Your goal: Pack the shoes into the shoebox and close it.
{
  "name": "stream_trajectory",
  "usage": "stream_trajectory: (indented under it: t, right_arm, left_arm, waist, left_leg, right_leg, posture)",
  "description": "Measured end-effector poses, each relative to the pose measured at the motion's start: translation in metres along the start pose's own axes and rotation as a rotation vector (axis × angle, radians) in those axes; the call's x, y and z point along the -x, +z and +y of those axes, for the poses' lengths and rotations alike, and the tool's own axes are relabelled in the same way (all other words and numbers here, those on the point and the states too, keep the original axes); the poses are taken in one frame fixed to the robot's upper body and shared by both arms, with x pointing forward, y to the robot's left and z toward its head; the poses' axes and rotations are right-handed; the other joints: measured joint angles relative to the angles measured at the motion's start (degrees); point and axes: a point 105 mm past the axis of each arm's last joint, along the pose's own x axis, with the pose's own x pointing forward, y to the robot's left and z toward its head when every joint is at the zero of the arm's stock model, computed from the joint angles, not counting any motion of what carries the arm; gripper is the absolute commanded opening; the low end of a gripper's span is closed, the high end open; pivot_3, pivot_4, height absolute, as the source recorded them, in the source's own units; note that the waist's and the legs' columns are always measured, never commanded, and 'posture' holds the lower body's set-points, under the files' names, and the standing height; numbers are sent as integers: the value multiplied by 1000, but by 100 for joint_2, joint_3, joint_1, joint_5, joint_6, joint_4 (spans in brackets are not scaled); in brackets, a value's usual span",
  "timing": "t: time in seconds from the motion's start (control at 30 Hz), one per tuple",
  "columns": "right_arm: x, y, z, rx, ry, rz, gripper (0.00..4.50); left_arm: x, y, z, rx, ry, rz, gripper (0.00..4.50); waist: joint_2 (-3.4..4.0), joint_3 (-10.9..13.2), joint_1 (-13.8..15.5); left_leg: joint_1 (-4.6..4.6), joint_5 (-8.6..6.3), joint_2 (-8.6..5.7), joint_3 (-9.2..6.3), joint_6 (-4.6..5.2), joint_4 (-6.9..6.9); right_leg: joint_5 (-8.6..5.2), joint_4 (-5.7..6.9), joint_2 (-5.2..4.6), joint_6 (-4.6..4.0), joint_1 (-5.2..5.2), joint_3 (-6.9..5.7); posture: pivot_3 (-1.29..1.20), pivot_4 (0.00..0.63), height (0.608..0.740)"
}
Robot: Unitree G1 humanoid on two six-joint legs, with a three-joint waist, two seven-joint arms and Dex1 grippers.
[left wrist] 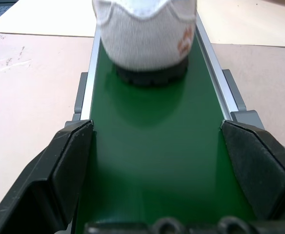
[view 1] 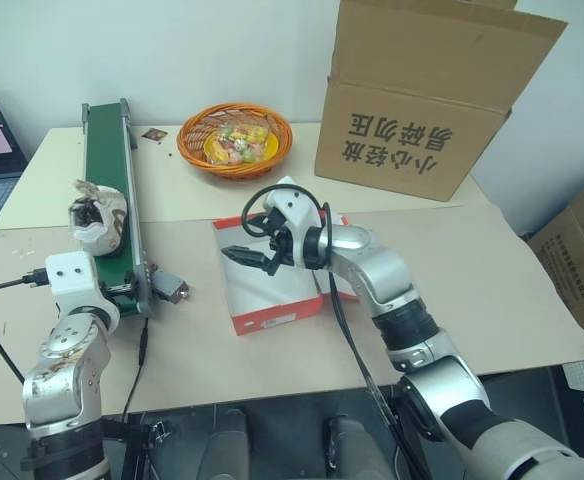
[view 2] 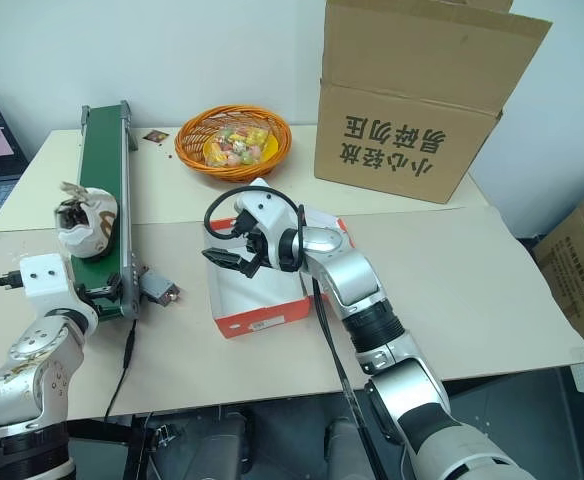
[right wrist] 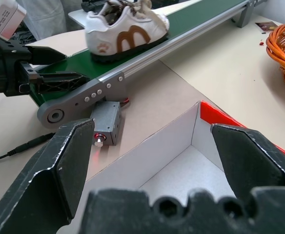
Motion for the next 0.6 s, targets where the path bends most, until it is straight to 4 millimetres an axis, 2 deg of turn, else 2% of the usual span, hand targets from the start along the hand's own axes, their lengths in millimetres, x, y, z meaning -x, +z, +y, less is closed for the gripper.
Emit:
stream_trajectory:
  t: [0.23, 0.3, 0.33, 0.43, 0.47, 0.6]
  right_arm:
    - [1, 3, 1, 4, -1, -7, 4479]
    - [1, 2, 1, 0, -2, -4, 4500]
    - [1, 2, 0, 0, -6, -3, 4500]
    - [1, 4, 0, -1, -9, -8, 4500]
    - [1, 4, 0, -3, -8, -9, 4500]
    - [2, 5, 0, -8, -9, -15, 4500]
  left_arm:
    - [-2, 1, -1, 5, -3, 1, 4500]
    - [-2, 1, -2, 5, -5, -1, 3978]
    - [-2, 1, -4, 6, -10, -6, 3860]
    - [-2, 2, -12, 12, -31, -20, 2774]
    - [-2, 3, -12, 13, -32, -23, 2636]
    - [-4, 11, -16, 28, -41, -47, 2636]
  waist:
    - [0, 0, 5]
    - [0, 0, 6]
    - [0, 0, 7]
    - [0, 0, 16]
    - [0, 0, 15]
    - [0, 0, 11]
  left_leg:
    - [0, 0, 0, 0, 0, 0]
    - [0, 0, 0, 0, 0, 0]
    - [0, 0, -1, 0, 0, 0]
    - [0, 0, 0, 0, 0, 1]
    - [0, 0, 0, 0, 0, 0]
    - [-1, 0, 0, -1, 0, 1]
  right_leg:
    - [0, 0, 0, 0, 1, 0]
    - [0, 0, 0, 0, 1, 0]
    - [0, 0, 0, 0, 1, 0]
    - [0, 0, 0, 0, 1, 0]
    - [0, 0, 0, 0, 1, 0]
    - [0, -1, 0, 0, 1, -1]
  posture:
    - [0, 150, 709]
    - [0, 150, 709]
    - [0, 150, 709]
    - [0, 150, 709]
    - [0, 150, 709]
    - [0, 150, 709]
